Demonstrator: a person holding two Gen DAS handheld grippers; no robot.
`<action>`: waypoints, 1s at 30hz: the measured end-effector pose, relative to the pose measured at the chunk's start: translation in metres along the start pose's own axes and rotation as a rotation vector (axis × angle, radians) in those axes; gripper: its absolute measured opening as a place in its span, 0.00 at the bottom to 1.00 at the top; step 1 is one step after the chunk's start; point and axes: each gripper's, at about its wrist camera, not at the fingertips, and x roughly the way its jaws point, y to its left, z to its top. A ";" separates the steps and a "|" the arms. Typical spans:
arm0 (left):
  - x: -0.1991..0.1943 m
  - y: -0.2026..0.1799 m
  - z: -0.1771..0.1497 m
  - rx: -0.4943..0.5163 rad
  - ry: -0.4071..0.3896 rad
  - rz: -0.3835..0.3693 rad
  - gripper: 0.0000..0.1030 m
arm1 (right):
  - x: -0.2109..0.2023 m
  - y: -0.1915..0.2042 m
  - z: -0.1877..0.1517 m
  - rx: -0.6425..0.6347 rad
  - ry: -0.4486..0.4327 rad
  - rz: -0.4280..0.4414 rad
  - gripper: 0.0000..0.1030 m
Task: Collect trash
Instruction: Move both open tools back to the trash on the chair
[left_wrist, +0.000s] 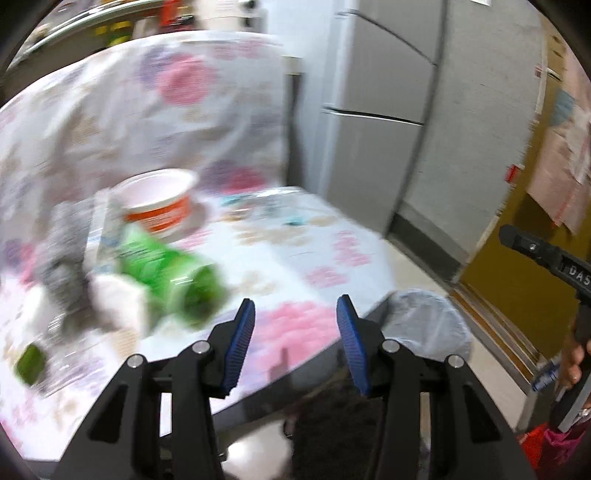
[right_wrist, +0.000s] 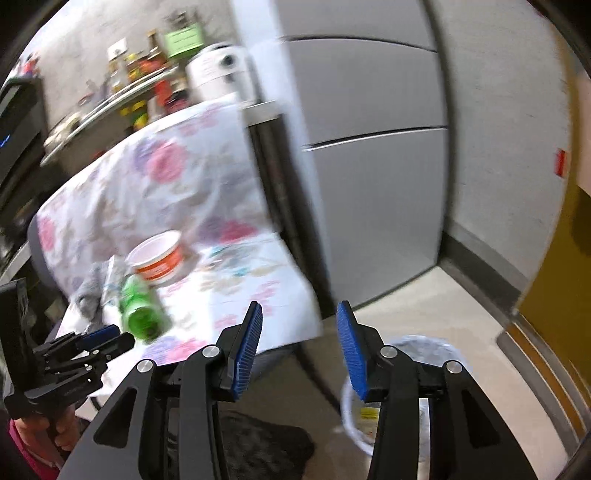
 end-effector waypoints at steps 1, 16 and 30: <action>-0.005 0.011 -0.002 -0.014 -0.003 0.025 0.46 | 0.006 0.014 0.002 -0.030 0.012 0.018 0.43; -0.038 0.155 -0.006 -0.248 -0.037 0.308 0.74 | 0.119 0.136 0.033 -0.303 0.080 0.144 0.58; 0.002 0.192 0.029 -0.290 -0.039 0.334 0.77 | 0.268 0.167 0.055 -0.500 0.223 0.113 0.56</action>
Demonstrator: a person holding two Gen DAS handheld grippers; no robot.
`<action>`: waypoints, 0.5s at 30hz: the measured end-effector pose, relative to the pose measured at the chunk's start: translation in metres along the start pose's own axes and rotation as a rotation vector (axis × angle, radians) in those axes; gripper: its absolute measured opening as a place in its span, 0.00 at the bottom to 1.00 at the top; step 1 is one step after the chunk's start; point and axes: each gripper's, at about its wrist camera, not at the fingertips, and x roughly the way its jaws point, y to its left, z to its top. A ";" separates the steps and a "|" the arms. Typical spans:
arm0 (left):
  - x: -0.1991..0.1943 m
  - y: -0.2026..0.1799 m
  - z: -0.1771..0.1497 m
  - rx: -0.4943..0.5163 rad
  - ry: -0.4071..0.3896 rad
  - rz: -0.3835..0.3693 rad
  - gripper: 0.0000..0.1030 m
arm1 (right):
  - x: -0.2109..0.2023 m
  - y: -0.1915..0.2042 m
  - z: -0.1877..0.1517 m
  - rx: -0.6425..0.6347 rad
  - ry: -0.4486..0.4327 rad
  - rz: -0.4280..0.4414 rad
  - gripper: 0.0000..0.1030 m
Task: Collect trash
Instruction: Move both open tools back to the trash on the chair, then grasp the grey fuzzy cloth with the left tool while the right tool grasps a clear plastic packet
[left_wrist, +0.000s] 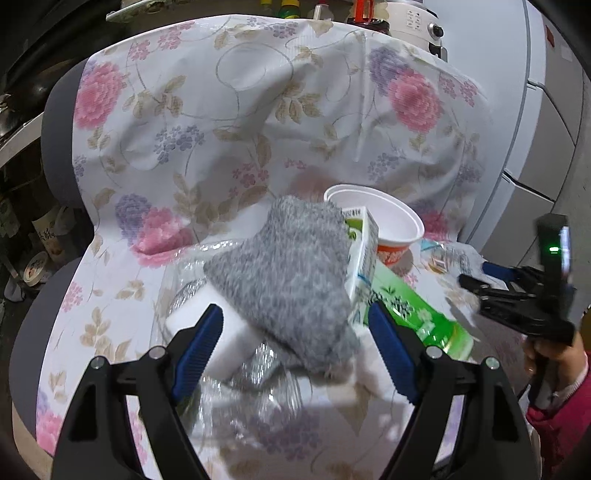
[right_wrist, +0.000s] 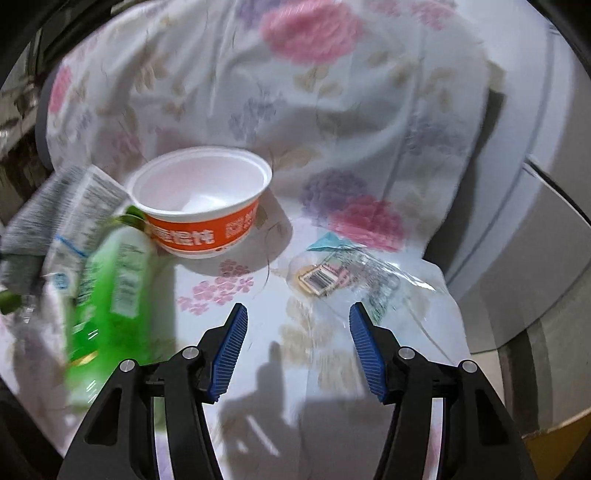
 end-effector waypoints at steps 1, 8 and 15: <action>0.003 0.000 0.002 0.000 0.000 0.002 0.77 | 0.010 0.001 0.004 -0.018 0.016 -0.004 0.56; 0.016 0.004 0.010 -0.009 -0.003 0.010 0.77 | 0.055 0.007 0.018 -0.081 0.077 -0.040 0.46; 0.019 0.010 0.007 -0.027 0.014 0.010 0.77 | 0.068 0.011 0.021 -0.120 0.101 -0.067 0.15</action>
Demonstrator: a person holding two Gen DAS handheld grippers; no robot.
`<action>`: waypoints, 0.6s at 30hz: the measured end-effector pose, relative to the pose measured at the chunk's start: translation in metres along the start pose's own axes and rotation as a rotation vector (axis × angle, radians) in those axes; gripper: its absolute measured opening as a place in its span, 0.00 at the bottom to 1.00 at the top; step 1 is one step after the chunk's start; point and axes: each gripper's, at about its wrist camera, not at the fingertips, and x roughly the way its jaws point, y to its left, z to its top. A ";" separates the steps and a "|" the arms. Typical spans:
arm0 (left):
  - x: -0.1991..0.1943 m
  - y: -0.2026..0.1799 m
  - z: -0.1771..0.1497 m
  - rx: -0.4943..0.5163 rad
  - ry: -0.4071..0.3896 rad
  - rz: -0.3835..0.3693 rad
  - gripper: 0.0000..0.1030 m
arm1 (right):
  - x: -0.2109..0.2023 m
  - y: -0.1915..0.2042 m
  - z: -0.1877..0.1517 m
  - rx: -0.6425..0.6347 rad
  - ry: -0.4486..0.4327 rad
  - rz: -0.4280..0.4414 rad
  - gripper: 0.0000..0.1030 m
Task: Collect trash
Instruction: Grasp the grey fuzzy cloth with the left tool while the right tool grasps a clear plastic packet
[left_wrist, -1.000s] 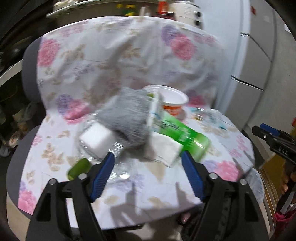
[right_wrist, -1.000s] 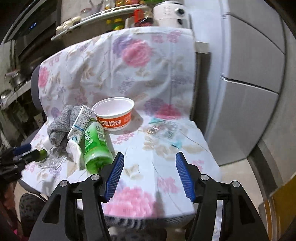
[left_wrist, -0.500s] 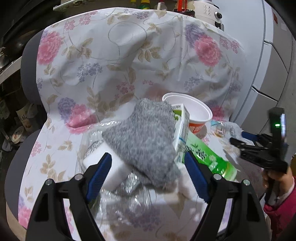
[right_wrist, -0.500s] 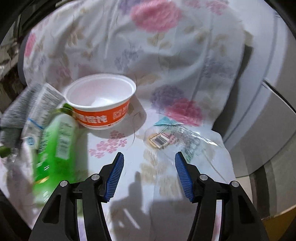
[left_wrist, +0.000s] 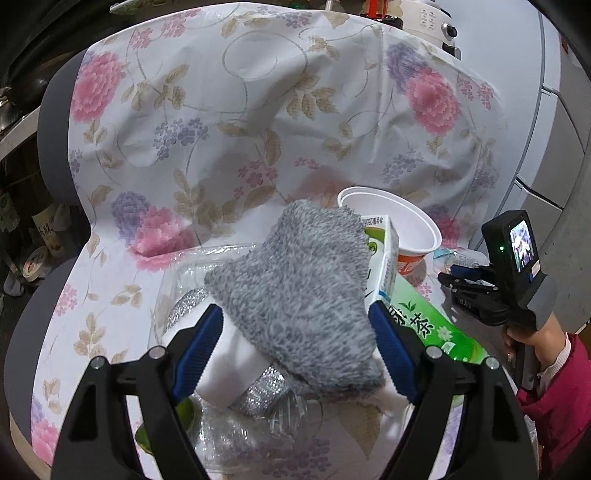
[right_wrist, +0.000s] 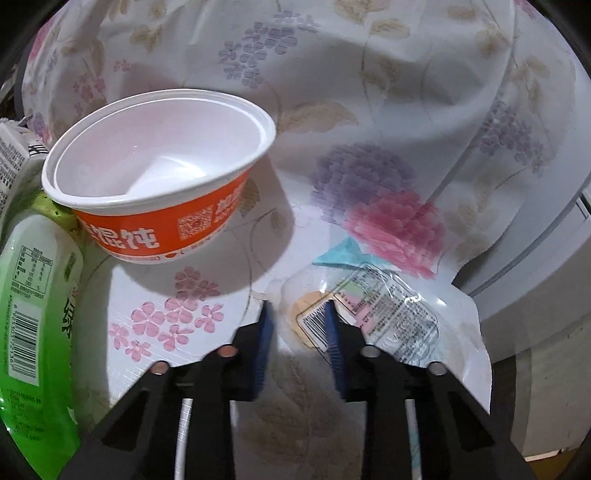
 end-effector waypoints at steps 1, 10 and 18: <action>-0.001 0.001 0.000 0.000 0.000 0.001 0.77 | -0.003 0.002 -0.001 -0.010 -0.003 -0.012 0.08; -0.029 0.018 -0.017 -0.028 -0.003 0.027 0.77 | -0.108 0.008 -0.016 0.060 -0.187 0.058 0.01; -0.046 0.020 -0.027 -0.029 0.011 -0.023 0.77 | -0.202 0.043 -0.052 0.103 -0.320 0.128 0.01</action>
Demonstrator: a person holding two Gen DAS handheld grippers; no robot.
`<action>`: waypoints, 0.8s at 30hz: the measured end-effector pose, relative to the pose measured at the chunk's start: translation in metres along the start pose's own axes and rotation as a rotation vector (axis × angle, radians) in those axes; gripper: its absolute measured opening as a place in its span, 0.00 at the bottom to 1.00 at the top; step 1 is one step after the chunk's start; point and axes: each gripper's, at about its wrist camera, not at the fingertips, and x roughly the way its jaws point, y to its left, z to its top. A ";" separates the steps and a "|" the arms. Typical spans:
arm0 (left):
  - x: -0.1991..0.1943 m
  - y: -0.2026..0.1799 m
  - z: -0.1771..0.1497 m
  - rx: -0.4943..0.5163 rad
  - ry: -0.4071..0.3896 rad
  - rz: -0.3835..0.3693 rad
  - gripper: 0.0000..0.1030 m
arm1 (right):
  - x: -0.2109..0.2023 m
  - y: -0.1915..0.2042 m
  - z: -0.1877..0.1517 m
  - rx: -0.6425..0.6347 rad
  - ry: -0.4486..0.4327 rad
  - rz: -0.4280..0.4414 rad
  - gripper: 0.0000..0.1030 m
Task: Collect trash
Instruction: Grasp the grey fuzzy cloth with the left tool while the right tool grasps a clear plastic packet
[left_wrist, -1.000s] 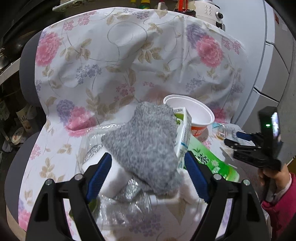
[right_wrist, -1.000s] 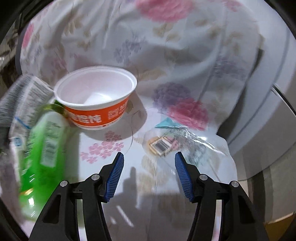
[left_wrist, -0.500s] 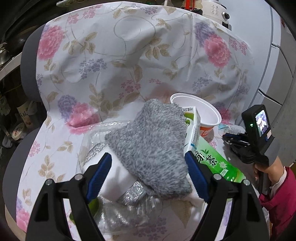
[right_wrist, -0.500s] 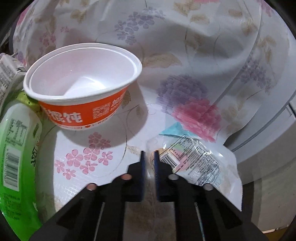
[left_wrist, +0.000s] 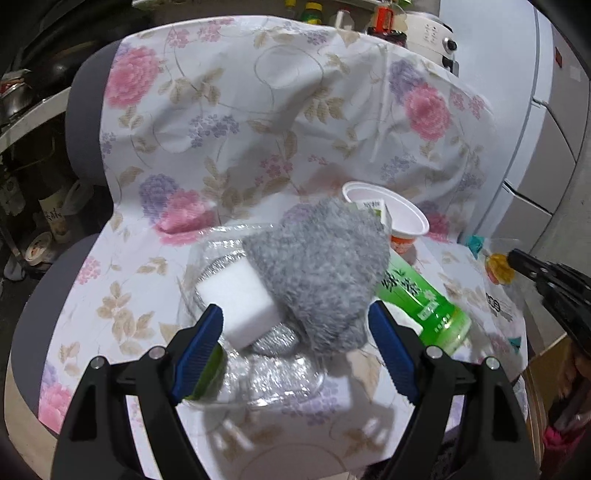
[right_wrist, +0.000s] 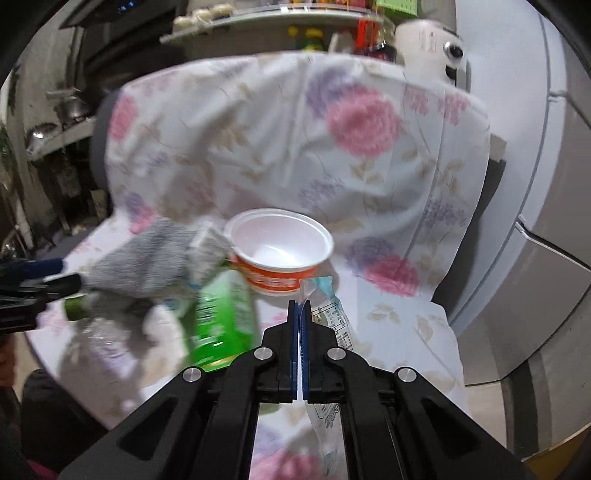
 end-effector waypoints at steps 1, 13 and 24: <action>0.001 -0.002 -0.001 0.001 0.010 -0.003 0.77 | -0.008 0.005 -0.002 -0.001 -0.008 0.008 0.01; 0.035 -0.029 0.008 0.116 0.039 0.062 0.68 | -0.025 0.005 -0.011 0.059 -0.038 0.008 0.01; -0.003 -0.025 0.055 0.081 -0.114 -0.047 0.21 | -0.027 -0.006 0.001 0.085 -0.068 0.021 0.01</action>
